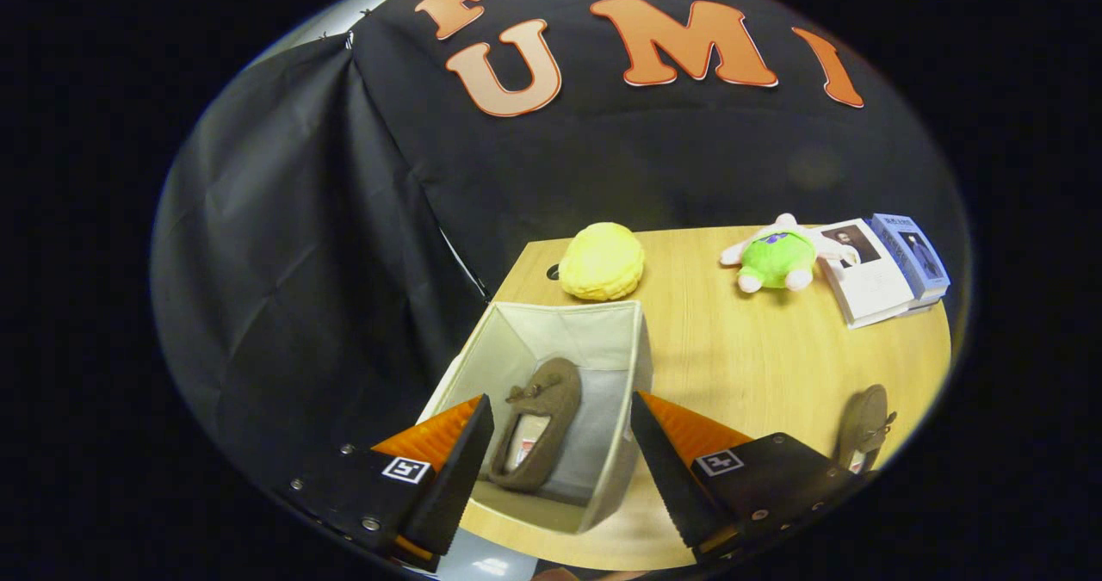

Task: Open the storage box then place both shoes into the box .Put the left shoe in first, then the right shoe, with the right side of both shoes facing outward in a uniform manner.

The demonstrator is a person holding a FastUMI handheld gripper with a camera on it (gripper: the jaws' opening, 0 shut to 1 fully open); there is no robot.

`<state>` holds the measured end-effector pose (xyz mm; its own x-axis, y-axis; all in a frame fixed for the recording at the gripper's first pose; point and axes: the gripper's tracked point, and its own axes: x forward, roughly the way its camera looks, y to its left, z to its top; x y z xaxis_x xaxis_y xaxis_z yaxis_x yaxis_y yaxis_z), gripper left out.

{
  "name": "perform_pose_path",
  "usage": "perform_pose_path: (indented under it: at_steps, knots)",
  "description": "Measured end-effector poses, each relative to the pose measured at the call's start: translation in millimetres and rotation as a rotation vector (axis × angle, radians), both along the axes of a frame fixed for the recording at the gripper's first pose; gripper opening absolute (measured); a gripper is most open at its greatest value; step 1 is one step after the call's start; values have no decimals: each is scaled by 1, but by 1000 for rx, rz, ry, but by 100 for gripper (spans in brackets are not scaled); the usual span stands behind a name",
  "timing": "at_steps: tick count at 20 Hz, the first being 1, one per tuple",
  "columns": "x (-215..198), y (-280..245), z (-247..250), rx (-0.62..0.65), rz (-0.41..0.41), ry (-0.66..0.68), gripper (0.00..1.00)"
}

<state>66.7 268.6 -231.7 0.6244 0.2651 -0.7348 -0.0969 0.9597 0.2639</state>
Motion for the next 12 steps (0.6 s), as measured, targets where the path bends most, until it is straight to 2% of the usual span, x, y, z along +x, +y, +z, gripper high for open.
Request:
perform_pose_path:
  at_steps: [5,12]
  knots:
    - [-23,-75,12,-22,-44,-43,96]
    - [-67,-179,-14,-107,-118,-35,96]
